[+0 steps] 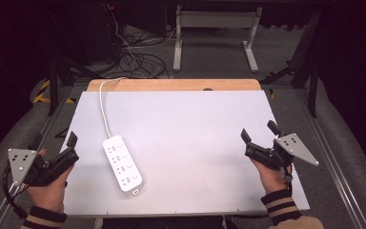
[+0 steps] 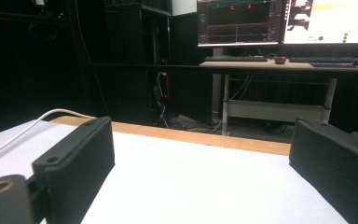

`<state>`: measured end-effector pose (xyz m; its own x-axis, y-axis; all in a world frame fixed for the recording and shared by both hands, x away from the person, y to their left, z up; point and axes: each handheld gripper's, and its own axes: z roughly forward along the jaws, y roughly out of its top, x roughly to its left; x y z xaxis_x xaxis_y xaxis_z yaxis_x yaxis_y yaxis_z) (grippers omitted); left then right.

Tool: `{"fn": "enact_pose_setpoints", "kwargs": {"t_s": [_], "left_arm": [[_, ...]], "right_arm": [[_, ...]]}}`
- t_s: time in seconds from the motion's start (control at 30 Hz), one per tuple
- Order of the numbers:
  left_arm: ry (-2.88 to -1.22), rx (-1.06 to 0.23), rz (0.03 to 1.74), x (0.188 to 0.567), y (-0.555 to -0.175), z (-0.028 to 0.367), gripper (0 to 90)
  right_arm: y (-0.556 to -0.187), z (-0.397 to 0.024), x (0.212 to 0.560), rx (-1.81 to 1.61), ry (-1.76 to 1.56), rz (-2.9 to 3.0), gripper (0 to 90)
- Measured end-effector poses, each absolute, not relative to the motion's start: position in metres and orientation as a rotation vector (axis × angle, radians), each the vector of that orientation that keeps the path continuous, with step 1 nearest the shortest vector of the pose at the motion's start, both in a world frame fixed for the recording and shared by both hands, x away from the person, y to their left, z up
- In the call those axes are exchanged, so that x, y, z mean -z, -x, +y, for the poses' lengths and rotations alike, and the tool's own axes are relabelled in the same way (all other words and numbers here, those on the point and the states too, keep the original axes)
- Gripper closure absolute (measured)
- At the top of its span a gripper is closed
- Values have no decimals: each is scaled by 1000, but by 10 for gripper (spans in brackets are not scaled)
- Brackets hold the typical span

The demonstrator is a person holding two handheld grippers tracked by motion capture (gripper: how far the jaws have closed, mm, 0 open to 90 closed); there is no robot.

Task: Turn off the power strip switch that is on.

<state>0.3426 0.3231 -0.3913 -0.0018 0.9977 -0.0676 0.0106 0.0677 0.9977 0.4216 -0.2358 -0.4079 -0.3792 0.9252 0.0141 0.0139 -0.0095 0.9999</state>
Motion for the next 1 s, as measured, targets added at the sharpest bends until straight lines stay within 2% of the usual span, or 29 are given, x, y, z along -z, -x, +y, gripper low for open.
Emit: {"fn": "enact_pose_setpoints", "kwargs": {"t_s": [1.0], "left_arm": [[-1174, -1146, 1256, 392, -345, 322, 61]], "right_arm": [[-422, -236, 409, -1493, -1023, 1497, 71]]}}
